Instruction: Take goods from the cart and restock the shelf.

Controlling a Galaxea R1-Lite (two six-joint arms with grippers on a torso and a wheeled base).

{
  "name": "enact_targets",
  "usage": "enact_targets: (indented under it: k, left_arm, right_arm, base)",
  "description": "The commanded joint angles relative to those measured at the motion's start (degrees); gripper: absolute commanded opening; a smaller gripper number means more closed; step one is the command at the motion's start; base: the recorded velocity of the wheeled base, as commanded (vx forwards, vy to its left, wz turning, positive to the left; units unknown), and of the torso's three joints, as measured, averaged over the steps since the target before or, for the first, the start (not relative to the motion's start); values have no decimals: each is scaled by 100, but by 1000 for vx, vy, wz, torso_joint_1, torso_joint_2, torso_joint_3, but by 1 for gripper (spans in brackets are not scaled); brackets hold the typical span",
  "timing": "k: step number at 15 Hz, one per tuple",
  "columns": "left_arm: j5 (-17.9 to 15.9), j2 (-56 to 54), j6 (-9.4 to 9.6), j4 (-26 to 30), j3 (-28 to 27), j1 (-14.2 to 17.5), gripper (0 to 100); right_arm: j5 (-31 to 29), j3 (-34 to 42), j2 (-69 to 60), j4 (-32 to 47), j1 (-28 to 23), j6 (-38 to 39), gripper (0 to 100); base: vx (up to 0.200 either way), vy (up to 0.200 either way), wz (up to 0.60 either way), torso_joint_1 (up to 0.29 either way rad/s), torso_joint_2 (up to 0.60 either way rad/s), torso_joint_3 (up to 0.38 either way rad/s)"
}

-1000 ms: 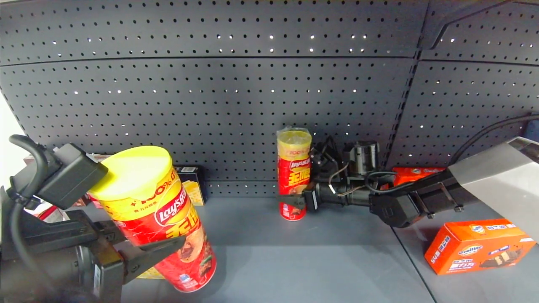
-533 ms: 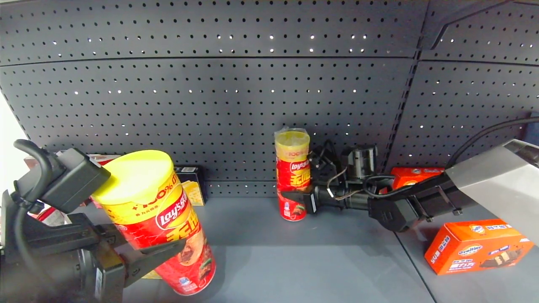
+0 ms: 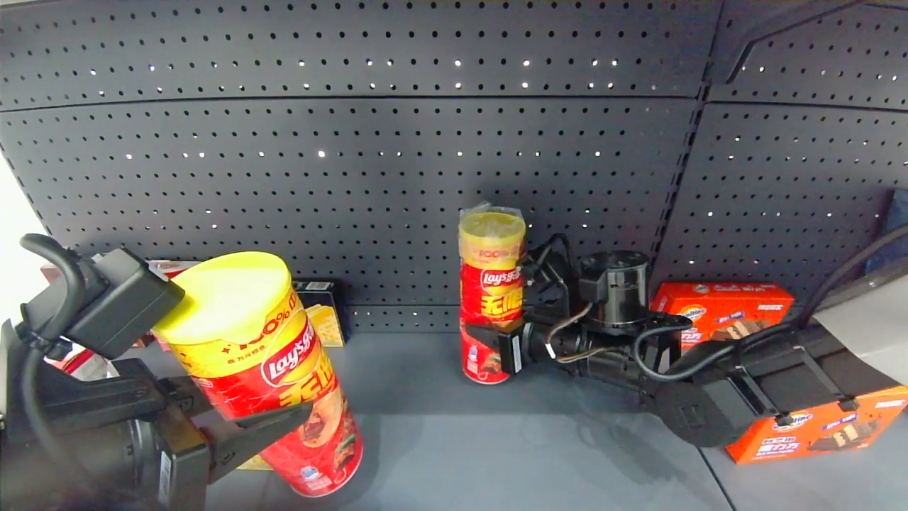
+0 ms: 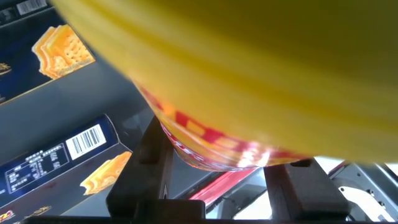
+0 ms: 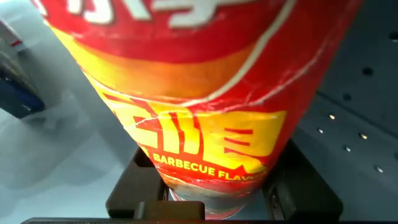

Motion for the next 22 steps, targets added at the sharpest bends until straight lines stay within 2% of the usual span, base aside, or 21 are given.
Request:
enact_targets:
  k: [1, 4, 8, 12, 13, 14, 15, 22]
  left_arm:
    - [9, -5, 3, 2, -5, 1, 0]
    - [45, -14, 21, 2, -14, -35, 0]
    - [212, 21, 21, 2, -32, -61, 0]
    - [326, 100, 12, -7, -85, -61, 0]
    - [343, 179, 12, -7, -164, -61, 0]
    - [343, 179, 12, -7, -172, -61, 0]
    - [343, 285, 12, -7, -234, -61, 0]
    - [563, 355, 21, -113, -260, -131, 0]
  right_arm:
    - [-315, 431, -448, -180, 323, 41, 0]
    - [-561, 1029, -940, -330, 587, 49, 0]
    - [-1501, 1521, -1502, -330, 841, 120, 0]
    - [-1704, 1952, -1828, -347, 1008, 243, 0]
    - [-2081, 2207, -1863, -523, 1211, 427, 0]
    - [-2108, 2224, -1863, -558, 1237, 454, 0]
    - [-2407, 2453, -1863, -681, 1527, 735, 0]
    - [-2635, 2989, -1573, -1059, 1580, 920, 0]
  base:
    - [0, 0, 0, 0, 0, 0]
    - [0, 0, 0, 0, 0, 0]
    - [0, 0, 0, 0, 0, 0]
    - [0, 0, 0, 0, 0, 0]
    - [0, 0, 0, 0, 0, 0]
    - [0, 0, 0, 0, 0, 0]
    - [0, 0, 0, 0, 0, 0]
    - [0, 0, 0, 0, 0, 0]
